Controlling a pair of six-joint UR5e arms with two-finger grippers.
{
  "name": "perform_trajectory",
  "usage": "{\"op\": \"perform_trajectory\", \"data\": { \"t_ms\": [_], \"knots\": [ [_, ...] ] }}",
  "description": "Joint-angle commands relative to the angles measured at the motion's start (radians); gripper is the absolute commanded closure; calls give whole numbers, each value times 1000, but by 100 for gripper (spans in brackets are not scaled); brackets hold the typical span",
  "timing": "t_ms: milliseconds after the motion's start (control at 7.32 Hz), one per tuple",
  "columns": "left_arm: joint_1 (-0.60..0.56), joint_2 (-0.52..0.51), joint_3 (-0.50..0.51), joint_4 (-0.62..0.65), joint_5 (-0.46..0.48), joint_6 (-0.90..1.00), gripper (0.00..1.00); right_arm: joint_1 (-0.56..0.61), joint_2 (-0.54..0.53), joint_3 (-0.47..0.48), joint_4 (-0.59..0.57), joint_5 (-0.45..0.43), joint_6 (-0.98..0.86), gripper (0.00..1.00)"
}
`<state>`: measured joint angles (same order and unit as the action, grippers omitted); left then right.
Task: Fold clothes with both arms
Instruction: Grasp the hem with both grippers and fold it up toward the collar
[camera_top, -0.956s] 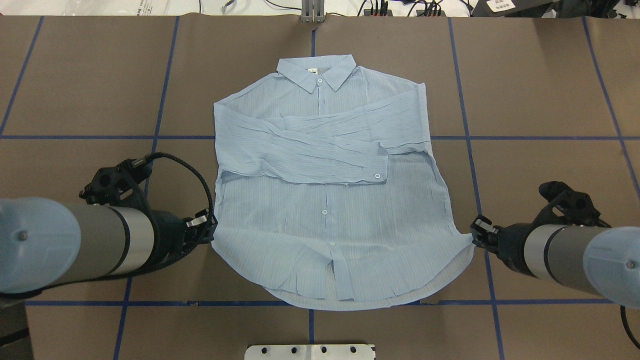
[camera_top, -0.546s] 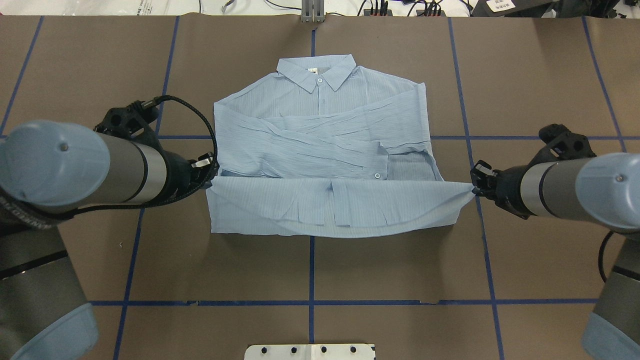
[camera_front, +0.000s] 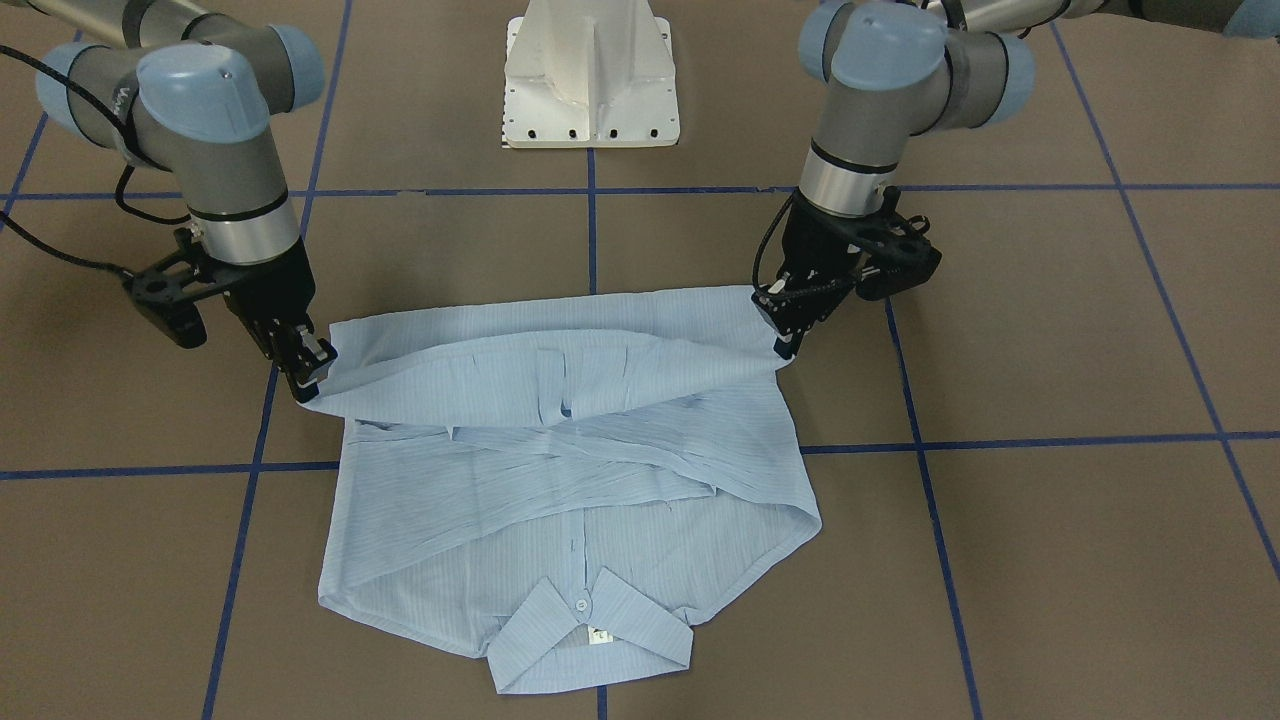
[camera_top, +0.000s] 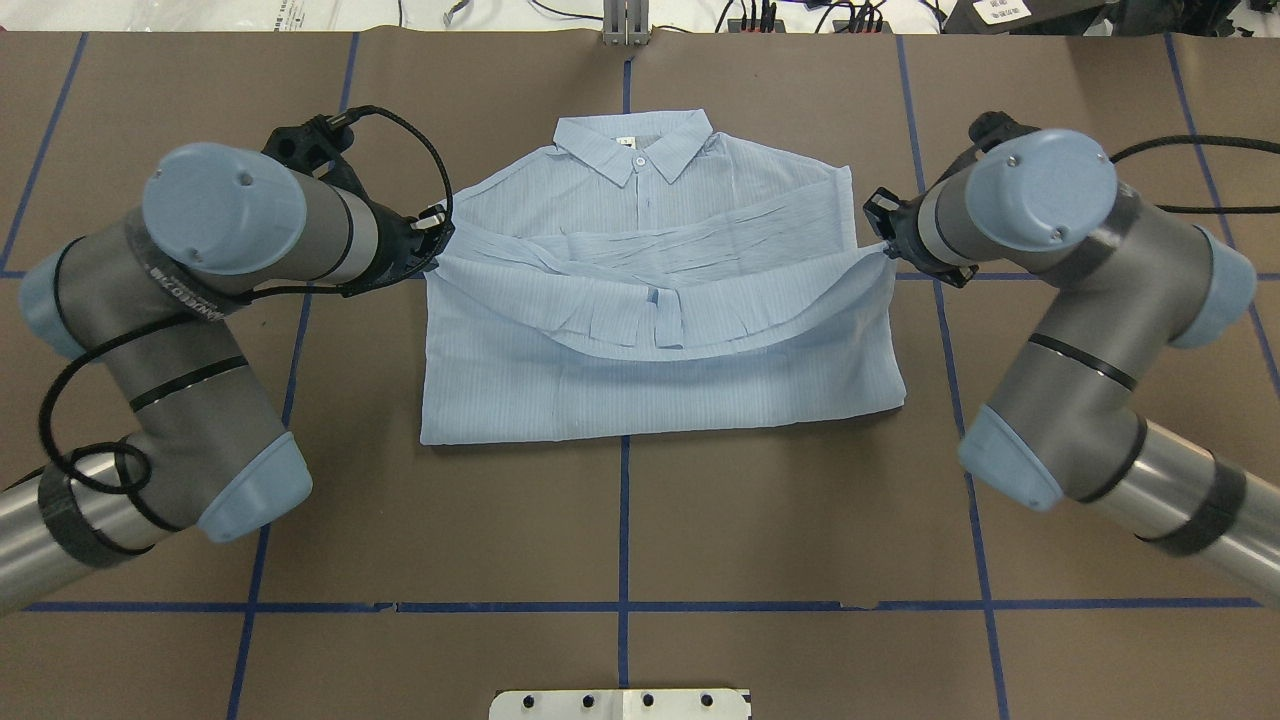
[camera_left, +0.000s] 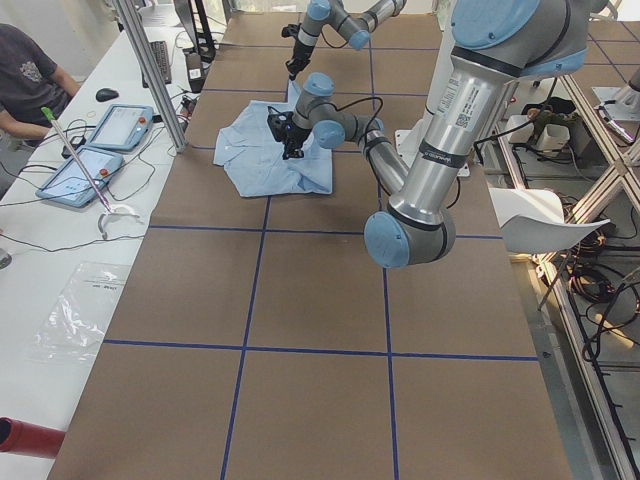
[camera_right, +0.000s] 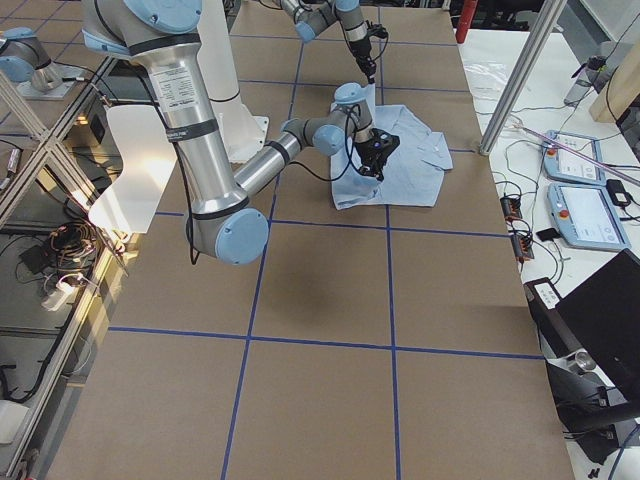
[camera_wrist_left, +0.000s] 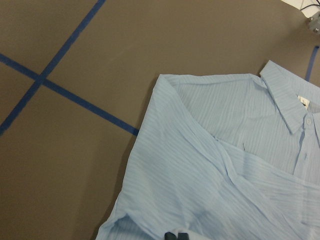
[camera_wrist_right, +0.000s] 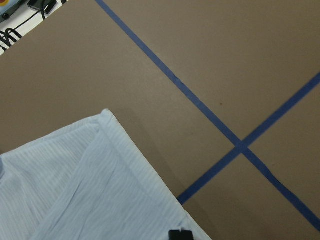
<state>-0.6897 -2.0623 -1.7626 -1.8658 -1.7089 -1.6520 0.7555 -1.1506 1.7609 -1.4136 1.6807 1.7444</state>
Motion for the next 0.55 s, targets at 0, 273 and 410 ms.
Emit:
{"op": "perform_trajectory", "data": {
  "t_ms": [0, 273, 410],
  "knots": [
    [-54, -64, 180, -126, 2, 1, 100, 60, 158, -229, 5, 1, -74, 100],
    [-85, -81, 242, -153, 2, 52, 100, 80, 228, -340, 5, 1, -108, 100],
    [-85, -90, 312, -197, 3, 70, 100, 81, 282, -413, 5, 1, -109, 100]
  ]
}}
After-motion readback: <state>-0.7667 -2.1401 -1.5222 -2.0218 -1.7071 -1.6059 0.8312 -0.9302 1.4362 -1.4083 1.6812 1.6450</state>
